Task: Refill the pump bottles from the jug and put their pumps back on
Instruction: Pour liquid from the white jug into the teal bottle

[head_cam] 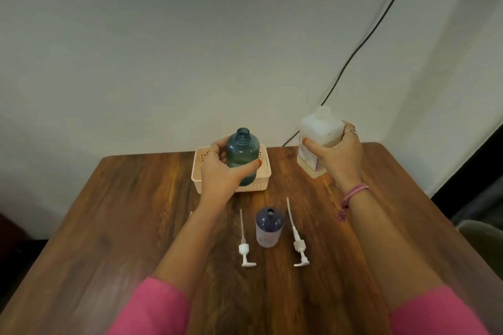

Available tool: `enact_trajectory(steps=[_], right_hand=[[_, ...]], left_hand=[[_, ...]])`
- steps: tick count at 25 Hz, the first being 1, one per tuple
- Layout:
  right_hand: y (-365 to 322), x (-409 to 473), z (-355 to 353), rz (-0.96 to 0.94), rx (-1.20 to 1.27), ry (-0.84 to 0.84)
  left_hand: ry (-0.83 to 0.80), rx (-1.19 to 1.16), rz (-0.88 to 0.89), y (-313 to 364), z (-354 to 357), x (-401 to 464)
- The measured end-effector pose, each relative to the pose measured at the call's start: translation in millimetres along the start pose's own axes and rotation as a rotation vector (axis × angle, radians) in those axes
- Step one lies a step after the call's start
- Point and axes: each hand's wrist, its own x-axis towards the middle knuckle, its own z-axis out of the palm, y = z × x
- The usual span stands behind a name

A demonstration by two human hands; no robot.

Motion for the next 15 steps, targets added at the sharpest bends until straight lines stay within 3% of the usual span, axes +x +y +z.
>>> enact_trajectory(steps=[5,15], right_hand=[[40.8,-26.6,1.5,0.068,-0.005,0.065],[116.8,-75.6,3.4,0.397,0.013,0.048]], left_hand=[[-0.013,0.039,-0.078,-39.9,-12.0,-17.1],[0.002,0.108,-0.196,-95.4,-22.8,-48.3]])
